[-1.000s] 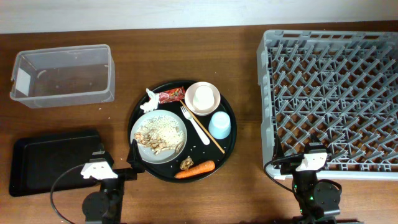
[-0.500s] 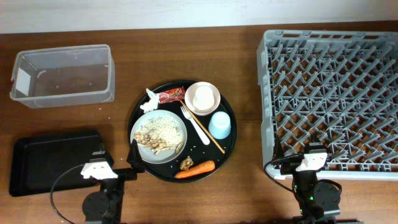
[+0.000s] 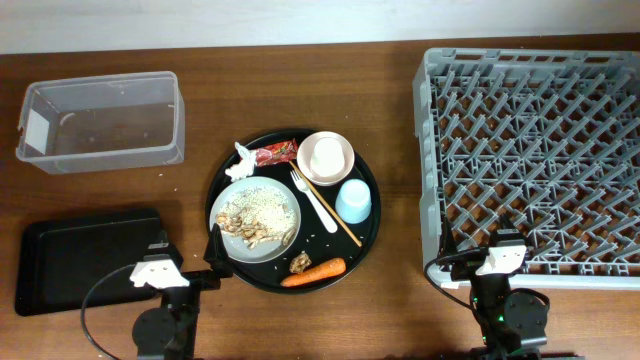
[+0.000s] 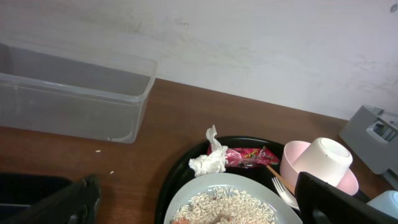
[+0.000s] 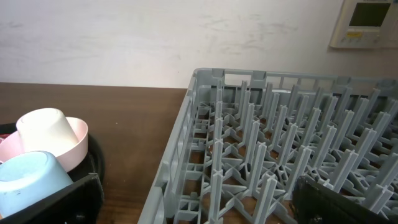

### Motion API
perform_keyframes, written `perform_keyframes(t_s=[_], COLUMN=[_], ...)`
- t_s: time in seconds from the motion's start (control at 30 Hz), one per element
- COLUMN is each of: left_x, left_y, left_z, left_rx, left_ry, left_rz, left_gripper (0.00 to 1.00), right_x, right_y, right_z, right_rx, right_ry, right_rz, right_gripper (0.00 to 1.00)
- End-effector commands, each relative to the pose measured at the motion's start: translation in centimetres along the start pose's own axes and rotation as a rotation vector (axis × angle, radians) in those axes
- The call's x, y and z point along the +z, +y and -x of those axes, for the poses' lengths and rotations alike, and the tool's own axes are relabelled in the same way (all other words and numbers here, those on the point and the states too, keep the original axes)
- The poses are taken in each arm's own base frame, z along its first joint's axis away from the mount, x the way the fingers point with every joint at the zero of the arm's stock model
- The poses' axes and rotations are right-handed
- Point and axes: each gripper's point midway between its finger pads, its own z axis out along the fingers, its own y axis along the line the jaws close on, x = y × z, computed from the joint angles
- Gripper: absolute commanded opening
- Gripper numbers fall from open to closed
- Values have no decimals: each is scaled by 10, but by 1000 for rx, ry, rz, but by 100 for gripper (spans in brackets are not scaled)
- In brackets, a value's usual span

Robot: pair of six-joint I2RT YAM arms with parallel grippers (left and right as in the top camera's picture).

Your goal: Sort waste into correct bins and load items into the dishwasher rack

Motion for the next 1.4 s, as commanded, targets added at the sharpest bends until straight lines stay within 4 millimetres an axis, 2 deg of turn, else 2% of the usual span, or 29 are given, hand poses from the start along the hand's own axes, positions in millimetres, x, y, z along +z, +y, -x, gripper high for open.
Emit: perform_keyframes(t_s=[0.0,0.07,0.13,0.17,0.23,0.33,0.47,0.6,0.7,0.83,0.93,1.0,1.03,1.13,1.2,1.37], left_x=[0,0,0,-1,-11,-21,-37,-46,-49,-36,-20,-11,-1,15,23,34], left_y=[0,0,-3,-17,-61,-83,-106,-114,-119,-131,-141,-147,-150,-157,-176,-186], left_z=[-2,-2,7,12,5,6,34,57,76,108,116,111,102,77,54,-2], left_rx=[16,16,9,-61,-252,-349,-298,-273,-173,-99,-85,-59,-45,18,51,55], left_ry=[0,0,-34,-49,44,94,10,21,79,254,436,586,706,888,980,1177], left_rz=[2,2,-11,-95,-352,-486,-635,-644,-607,-577,-573,-560,-520,-436,-472,-460], left_gripper=[99,99,99,99,99,99,99,99,99,99,99,99,99,99,99,99], right_x=[0,0,0,0,0,0,0,0,0,0,0,0,0,0,0,0], right_y=[0,0,0,0,0,0,0,0,0,0,0,0,0,0,0,0], right_z=[-3,-3,-3,-3,-3,-3,-3,-3,-3,-3,-3,-3,-3,-3,-3,-3], right_rx=[-6,-6,-6,-6,-6,-6,-6,-6,-6,-6,-6,-7,-6,-6,-6,-6], right_ry=[5,5,5,5,5,5,5,5,5,5,5,5,5,5,5,5], right_rz=[1,1,1,1,1,1,1,1,1,1,1,1,1,1,1,1], right_gripper=[99,99,99,99,99,99,99,99,99,99,99,99,99,99,99,99])
